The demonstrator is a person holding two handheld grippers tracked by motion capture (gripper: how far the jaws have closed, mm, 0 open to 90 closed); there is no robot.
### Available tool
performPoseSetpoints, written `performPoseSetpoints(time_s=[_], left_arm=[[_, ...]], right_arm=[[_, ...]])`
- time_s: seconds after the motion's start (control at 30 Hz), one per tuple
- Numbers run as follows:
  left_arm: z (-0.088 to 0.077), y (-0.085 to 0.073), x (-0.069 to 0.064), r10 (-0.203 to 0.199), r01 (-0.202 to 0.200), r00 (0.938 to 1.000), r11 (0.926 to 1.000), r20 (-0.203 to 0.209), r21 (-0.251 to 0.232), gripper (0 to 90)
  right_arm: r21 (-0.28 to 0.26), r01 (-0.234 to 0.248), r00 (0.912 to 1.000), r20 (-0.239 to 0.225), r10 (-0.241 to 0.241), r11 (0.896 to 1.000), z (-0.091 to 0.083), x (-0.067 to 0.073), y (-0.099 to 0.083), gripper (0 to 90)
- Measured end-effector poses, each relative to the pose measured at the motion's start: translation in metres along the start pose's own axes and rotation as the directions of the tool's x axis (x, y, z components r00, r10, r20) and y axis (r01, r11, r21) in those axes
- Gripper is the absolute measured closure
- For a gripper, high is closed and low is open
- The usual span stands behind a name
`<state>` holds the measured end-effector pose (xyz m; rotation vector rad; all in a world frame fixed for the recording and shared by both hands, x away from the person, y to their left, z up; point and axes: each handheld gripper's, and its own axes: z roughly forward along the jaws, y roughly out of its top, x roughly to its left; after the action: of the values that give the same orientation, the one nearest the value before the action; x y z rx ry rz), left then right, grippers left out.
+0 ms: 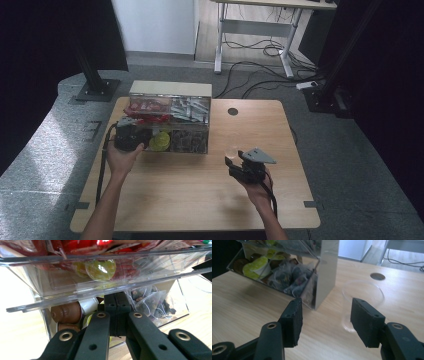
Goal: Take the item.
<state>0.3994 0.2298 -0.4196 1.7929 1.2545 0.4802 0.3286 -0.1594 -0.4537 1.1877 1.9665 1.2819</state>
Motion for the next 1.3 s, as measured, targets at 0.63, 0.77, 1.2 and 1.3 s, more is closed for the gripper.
performPoseSetpoints(time_s=[0.63,0.77,1.2,1.3], left_arm=[[0.002,0.002,-0.003,0.014,-0.014,0.9999,0.9998,0.0,0.016,90.0],[0.002,0.003,-0.003,0.013,-0.013,0.9999,0.9998,0.002,0.018,90.0],[0.001,0.005,-0.002,0.012,-0.013,0.9999,0.9997,0.006,0.021,90.0],[0.001,0.005,-0.002,0.016,-0.016,0.9999,0.9997,0.005,0.021,90.0]], right_arm=[[0.014,0.002,0.9955,-0.095,-0.001,1.0,0.05,0.024,0.018,53.2],[0.016,0.006,0.9939,-0.11,-0.004,1.0,0.058,0.028,0.02,54.9],[0.014,0.018,0.993,-0.117,-0.016,1.0,0.086,0.04,0.024,56.1],[0.015,0.016,0.9933,-0.114,-0.015,1.0,0.091,0.043,0.024,56.4]])
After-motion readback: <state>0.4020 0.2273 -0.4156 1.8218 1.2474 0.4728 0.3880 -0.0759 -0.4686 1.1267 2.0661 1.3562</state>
